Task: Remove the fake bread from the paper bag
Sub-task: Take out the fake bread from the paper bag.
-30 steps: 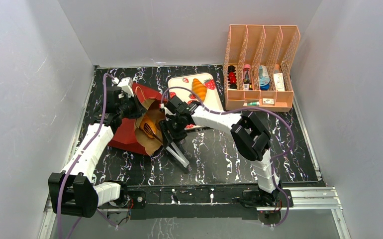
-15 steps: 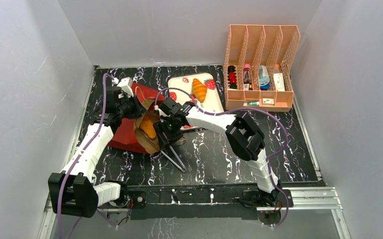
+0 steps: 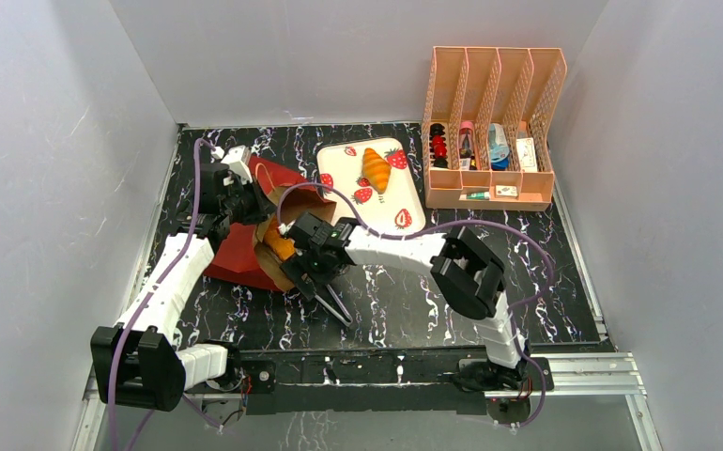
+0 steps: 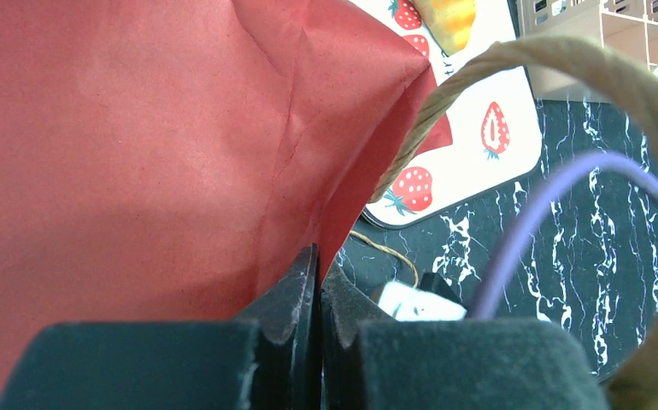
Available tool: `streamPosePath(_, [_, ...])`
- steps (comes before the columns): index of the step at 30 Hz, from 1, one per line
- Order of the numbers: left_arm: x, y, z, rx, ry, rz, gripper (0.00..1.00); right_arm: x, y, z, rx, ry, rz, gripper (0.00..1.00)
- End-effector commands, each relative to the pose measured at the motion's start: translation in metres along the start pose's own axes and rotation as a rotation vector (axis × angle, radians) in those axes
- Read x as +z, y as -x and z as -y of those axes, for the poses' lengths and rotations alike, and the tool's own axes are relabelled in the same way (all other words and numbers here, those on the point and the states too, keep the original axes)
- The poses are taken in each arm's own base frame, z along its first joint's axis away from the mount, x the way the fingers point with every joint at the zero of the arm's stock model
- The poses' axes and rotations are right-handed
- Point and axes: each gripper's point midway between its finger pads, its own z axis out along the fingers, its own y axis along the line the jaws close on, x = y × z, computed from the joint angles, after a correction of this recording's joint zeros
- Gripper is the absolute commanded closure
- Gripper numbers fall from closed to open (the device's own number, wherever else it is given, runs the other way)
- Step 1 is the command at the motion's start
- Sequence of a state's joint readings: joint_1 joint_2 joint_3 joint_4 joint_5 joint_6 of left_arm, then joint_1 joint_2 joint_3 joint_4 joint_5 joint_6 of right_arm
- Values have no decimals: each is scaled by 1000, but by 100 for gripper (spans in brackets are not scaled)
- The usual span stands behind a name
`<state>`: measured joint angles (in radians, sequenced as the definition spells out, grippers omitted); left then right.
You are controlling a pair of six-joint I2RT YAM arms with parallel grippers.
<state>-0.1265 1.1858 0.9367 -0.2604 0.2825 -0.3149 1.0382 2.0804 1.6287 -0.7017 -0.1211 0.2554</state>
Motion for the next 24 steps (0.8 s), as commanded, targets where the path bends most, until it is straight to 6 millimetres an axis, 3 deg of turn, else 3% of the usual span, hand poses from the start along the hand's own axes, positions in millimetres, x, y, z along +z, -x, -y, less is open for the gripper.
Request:
streamPosePath(1, [-9,11,14,3,-52,34,100,-31,29,5,-67,-71,169,12])
streamPosePath(7, [-8,10,14,4,-52,31,100,-16,12,8,-82,-93,147,12])
streamPosePath(16, [-8,9,15,-3,-58,29,100,8,2,11,-91,-97,145,18])
streamPosePath(24, [-8,7,15,-11,-59,30,100,17,4,9,-105,-97,134,52])
